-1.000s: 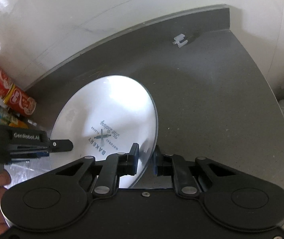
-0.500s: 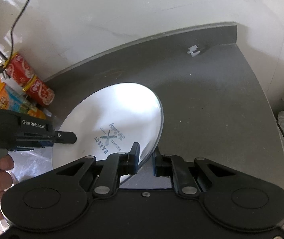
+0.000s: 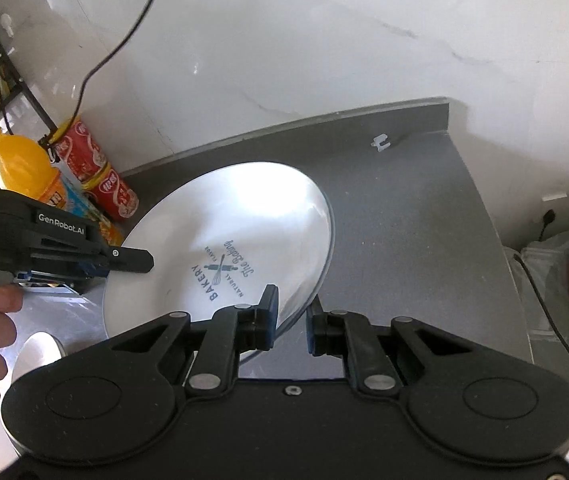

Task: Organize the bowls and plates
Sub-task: 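Lift the 'BAKERY' plate with both tools and lower it onto the plate stack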

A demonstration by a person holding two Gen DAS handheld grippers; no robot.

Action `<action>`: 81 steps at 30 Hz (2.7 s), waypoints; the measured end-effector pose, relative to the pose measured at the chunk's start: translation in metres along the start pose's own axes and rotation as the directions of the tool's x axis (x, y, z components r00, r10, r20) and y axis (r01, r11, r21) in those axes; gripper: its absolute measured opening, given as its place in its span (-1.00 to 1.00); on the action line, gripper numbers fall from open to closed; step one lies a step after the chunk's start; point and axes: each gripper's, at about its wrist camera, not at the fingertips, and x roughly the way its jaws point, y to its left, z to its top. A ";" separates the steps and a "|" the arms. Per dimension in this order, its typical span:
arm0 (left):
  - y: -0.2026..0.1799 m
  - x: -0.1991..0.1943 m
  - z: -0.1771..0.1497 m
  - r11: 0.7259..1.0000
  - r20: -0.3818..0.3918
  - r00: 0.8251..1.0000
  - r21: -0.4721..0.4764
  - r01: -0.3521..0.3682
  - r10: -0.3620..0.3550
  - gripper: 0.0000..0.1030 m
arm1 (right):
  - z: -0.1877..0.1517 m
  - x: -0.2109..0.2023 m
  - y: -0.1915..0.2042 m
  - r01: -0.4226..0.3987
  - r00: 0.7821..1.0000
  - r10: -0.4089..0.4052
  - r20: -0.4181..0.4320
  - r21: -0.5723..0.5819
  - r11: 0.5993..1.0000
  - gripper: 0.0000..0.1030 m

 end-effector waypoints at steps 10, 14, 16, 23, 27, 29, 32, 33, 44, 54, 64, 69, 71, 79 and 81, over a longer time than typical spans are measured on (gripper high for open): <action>0.027 -0.050 -0.012 0.996 0.040 0.996 0.032 0.080 -0.082 -0.84 | -0.017 -0.032 0.043 0.023 0.998 -0.025 0.063 0.020 1.000 -0.74; 0.046 -0.069 -0.014 0.994 0.050 0.993 0.032 0.106 -0.107 -0.86 | -0.025 -0.040 0.063 0.029 0.996 -0.031 0.083 0.026 0.999 -0.74; 0.055 -0.078 -0.017 0.994 0.059 0.992 0.033 0.107 -0.109 -0.86 | -0.028 -0.042 0.072 0.027 0.995 -0.029 0.091 0.026 0.999 -0.74; 0.088 -0.100 -0.024 0.994 0.077 0.991 0.028 0.109 -0.111 -0.86 | -0.043 -0.043 0.106 0.015 0.995 -0.016 0.101 0.013 1.000 -0.74; 0.114 -0.110 -0.031 0.995 0.080 0.992 0.011 0.100 -0.101 -0.86 | -0.053 -0.039 0.129 0.008 0.996 -0.008 0.094 0.005 1.000 -0.74; 0.126 -0.114 -0.034 0.996 0.085 0.992 0.009 0.092 -0.092 -0.86 | -0.060 -0.037 0.141 0.001 0.996 0.000 0.087 -0.003 1.000 -0.74; 0.147 -0.120 -0.040 0.997 0.083 0.993 -0.007 0.082 -0.081 -0.86 | -0.069 -0.032 0.158 -0.010 0.997 0.011 0.072 -0.016 1.000 -0.74; 0.155 -0.123 -0.042 0.997 0.082 0.994 -0.013 0.078 -0.077 -0.86 | -0.073 -0.030 0.164 -0.014 0.998 0.016 0.067 -0.020 1.000 -0.74; 0.234 -0.135 -0.064 0.996 0.067 0.998 -0.085 0.023 -0.018 -0.86 | -0.102 -0.004 0.217 -0.060 0.998 0.060 0.001 -0.057 0.997 -0.74; 0.285 -0.131 -0.088 0.989 0.032 0.999 -0.147 -0.011 0.015 -0.86 | -0.122 0.016 0.246 -0.077 0.995 0.070 -0.070 -0.105 0.991 -0.74; 0.323 -0.121 -0.109 0.978 -0.024 0.998 -0.198 -0.062 0.059 -0.85 | -0.147 0.033 0.262 -0.098 0.986 0.078 -0.145 -0.134 0.986 -0.74; 0.333 -0.119 -0.114 0.974 -0.044 0.996 -0.209 -0.088 0.080 -0.84 | -0.154 0.043 0.269 -0.104 0.982 0.078 -0.171 -0.146 0.984 -0.73; 0.334 -0.117 -0.116 0.973 -0.049 0.995 -0.209 -0.096 0.088 -0.84 | -0.156 0.045 0.270 -0.105 0.981 0.078 -0.177 -0.145 0.984 -0.73; 0.338 -0.107 -0.121 0.967 -0.063 0.989 -0.207 -0.146 0.136 -0.80 | -0.161 0.057 0.280 -0.097 0.978 0.062 -0.198 -0.175 0.980 -0.72; 0.338 -0.107 -0.121 0.968 -0.055 0.988 -0.196 -0.154 0.146 -0.79 | -0.161 0.059 0.283 -0.095 0.978 0.056 -0.201 -0.192 0.977 -0.71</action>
